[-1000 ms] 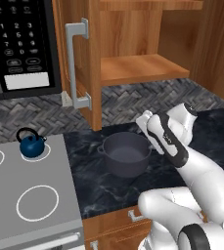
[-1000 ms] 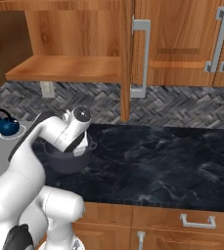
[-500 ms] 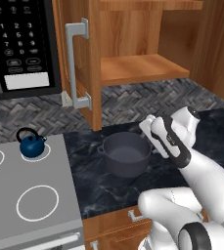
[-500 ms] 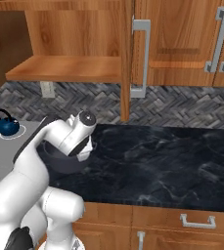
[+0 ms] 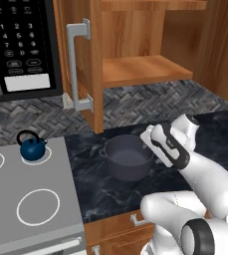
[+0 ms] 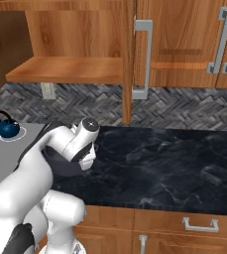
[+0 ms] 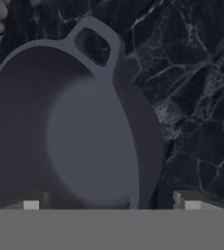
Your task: Pick the kettle from the cabinet and place it on a stove burner. Then pick the pot from the counter and place it on another stove burner. Finally, turn both burners on.
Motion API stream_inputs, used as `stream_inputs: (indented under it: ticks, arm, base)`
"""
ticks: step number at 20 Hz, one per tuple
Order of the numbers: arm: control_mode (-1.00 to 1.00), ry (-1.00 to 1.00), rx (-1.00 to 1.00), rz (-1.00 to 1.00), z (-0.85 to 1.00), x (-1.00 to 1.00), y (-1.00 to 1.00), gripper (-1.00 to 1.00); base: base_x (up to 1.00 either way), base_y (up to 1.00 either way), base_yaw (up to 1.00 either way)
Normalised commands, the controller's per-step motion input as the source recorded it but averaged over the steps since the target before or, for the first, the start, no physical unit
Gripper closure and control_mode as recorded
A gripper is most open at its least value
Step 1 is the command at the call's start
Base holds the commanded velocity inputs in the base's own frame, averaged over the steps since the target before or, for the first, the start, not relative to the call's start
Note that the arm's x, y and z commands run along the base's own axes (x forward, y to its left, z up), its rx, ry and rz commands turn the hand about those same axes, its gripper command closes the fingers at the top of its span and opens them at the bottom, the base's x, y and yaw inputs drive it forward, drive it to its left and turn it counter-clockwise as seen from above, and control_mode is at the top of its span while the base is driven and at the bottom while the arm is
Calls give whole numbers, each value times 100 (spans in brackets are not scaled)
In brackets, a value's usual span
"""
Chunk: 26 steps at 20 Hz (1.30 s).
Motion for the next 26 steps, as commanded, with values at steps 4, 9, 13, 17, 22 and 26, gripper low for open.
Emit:
stream_inputs:
  ticks: [4,9,13,17,22,26]
  arm:
    - [-100,3,-3,4,-27,5,0,-100]
    - [-100,3,-4,4,-26,7,0,-100]
    - [-100,3,-5,4,-26,10,0,-100]
    - [-100,1,-4,4,-19,7,0,-100]
    - [-100,0,-3,3,-13,5,2,100]
    - [-100,0,-1,2,-13,4,3,100]
  base:
    - [0,0,0]
    - [0,0,0]
    - [0,0,0]
    - [0,0,0]
    - [0,0,0]
    - [0,0,0]
